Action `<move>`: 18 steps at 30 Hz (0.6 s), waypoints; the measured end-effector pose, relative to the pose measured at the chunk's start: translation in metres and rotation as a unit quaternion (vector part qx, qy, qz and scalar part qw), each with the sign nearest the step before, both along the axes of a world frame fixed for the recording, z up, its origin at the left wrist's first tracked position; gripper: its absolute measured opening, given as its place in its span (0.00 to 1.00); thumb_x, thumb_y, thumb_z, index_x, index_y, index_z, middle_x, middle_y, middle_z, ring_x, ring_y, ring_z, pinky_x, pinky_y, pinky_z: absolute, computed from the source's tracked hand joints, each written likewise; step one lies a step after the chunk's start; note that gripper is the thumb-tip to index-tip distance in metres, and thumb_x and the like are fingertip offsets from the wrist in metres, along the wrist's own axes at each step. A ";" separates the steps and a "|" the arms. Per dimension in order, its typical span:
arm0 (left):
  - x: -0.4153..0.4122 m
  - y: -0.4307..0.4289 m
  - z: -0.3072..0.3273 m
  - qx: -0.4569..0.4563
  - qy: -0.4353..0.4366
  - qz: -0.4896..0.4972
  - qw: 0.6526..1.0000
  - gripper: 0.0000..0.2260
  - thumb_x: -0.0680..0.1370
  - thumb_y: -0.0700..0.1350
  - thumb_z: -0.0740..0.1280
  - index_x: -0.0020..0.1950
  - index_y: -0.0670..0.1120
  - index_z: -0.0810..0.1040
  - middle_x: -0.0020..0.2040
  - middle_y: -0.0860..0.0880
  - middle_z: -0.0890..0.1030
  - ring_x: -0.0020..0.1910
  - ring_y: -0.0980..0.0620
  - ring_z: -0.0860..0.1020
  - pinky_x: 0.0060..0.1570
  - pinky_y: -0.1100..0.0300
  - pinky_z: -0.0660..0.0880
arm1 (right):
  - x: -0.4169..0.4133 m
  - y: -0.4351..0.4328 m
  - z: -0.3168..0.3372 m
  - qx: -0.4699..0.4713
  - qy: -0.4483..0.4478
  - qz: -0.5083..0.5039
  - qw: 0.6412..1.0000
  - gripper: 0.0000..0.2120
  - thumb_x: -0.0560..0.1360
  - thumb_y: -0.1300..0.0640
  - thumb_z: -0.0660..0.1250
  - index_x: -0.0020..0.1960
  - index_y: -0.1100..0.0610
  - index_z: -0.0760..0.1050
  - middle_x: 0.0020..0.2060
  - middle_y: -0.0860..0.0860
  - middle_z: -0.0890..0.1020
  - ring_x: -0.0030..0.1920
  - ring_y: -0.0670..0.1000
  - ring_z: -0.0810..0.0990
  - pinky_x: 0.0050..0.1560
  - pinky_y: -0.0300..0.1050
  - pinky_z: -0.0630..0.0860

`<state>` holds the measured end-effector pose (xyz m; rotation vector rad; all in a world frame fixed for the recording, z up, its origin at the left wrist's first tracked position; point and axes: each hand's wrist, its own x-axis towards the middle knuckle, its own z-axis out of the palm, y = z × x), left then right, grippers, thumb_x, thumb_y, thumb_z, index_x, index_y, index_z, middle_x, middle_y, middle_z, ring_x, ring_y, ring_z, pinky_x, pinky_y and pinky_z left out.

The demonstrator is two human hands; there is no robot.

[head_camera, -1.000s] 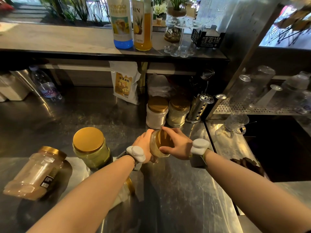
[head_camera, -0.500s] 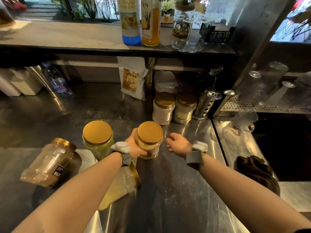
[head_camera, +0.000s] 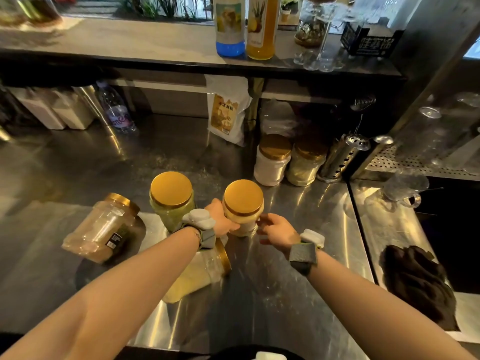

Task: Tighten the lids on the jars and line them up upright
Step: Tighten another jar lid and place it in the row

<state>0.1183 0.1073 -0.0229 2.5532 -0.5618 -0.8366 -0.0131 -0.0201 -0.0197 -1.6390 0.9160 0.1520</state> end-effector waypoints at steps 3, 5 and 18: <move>-0.001 -0.005 0.001 0.016 -0.028 0.028 0.999 0.29 0.69 0.51 0.75 0.63 0.43 0.66 0.56 0.44 0.77 0.56 0.44 0.77 0.53 0.52 0.75 | 0.003 -0.001 -0.002 0.031 -0.007 0.000 1.000 0.21 0.77 0.68 0.57 0.69 0.57 0.68 0.59 0.52 0.77 0.57 0.54 0.78 0.57 0.55 0.79; 0.002 -0.009 0.004 0.001 -0.017 0.065 0.998 0.25 0.73 0.46 0.72 0.64 0.40 0.66 0.58 0.42 0.77 0.58 0.42 0.77 0.57 0.50 0.75 | 0.010 -0.001 -0.001 0.050 -0.017 0.003 0.999 0.22 0.78 0.67 0.58 0.70 0.57 0.66 0.63 0.52 0.76 0.59 0.54 0.77 0.58 0.56 0.79; 0.041 -0.041 0.010 0.010 -0.031 0.204 0.978 0.19 0.77 0.40 0.62 0.68 0.42 0.66 0.67 0.40 0.68 0.64 0.39 0.71 0.66 0.47 0.66 | 0.080 -0.010 0.000 0.092 -0.035 0.020 0.995 0.30 0.77 0.67 0.59 0.76 0.51 0.59 0.73 0.50 0.66 0.68 0.56 0.69 0.54 0.51 0.76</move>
